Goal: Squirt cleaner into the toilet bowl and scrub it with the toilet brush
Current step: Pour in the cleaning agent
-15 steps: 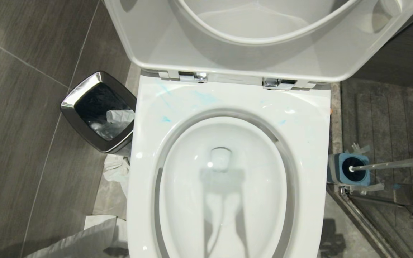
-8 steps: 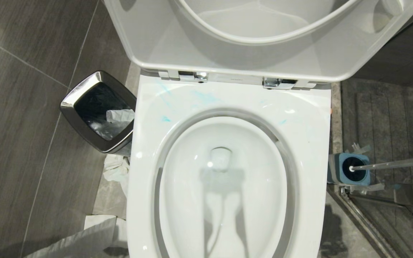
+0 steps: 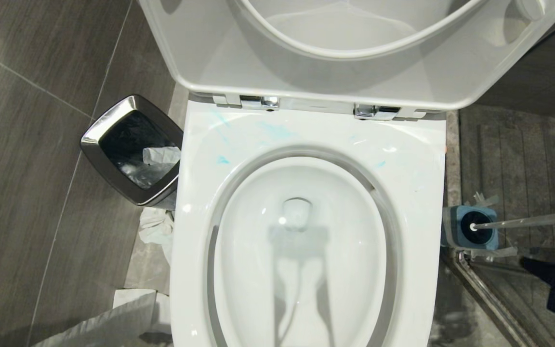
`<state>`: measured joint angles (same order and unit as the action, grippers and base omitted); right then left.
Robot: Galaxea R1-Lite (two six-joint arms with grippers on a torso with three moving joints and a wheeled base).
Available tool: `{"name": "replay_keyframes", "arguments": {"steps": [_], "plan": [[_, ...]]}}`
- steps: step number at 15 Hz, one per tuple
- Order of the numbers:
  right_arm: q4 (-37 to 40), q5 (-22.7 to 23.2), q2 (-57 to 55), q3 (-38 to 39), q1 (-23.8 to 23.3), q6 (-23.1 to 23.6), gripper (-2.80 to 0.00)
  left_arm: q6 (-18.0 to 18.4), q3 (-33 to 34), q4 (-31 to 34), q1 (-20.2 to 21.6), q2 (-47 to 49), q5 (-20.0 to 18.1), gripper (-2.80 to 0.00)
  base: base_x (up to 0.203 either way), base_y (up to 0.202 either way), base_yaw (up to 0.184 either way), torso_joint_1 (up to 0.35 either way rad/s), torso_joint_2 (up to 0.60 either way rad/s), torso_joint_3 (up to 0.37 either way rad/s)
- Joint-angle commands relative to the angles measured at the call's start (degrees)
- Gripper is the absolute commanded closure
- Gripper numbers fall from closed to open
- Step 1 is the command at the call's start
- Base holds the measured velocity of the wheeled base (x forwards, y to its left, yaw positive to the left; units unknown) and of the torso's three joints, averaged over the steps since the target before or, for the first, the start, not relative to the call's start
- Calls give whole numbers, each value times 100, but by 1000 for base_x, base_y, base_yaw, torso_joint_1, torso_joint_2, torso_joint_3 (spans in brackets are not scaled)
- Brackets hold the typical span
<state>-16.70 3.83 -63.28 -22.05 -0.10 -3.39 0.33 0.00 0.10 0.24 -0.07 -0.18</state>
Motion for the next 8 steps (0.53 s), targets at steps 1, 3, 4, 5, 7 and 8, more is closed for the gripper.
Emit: {"name": "replay_keyframes", "arguments": {"steps": [1,3,4,5,7,8], "plan": [[-1063,4,-707,232,0,182,0,2,9,-1,2,7,1,0,0,0,0,0,0,0],[-1753,-46,-1076,583,-7,511,0,2,9,-1,2,7,1,0,0,0,0,0,0,0],[-2055,-116,-1273,681,-7,614,0,2,9,-1,2,7,1,0,0,0,0,0,0,0],[-2399,-179,-1491,763,-6,721,0,2,9,-1,2,7,1,0,0,0,0,0,0,0],[-3410,-215,-2064,972,-4,808,0,2,9,-1,2,7,1,0,0,0,0,0,0,0],[-3990,-213,-2370,1135,-2,815,0,2,9,-1,2,7,1,0,0,0,0,0,0,0]]}}
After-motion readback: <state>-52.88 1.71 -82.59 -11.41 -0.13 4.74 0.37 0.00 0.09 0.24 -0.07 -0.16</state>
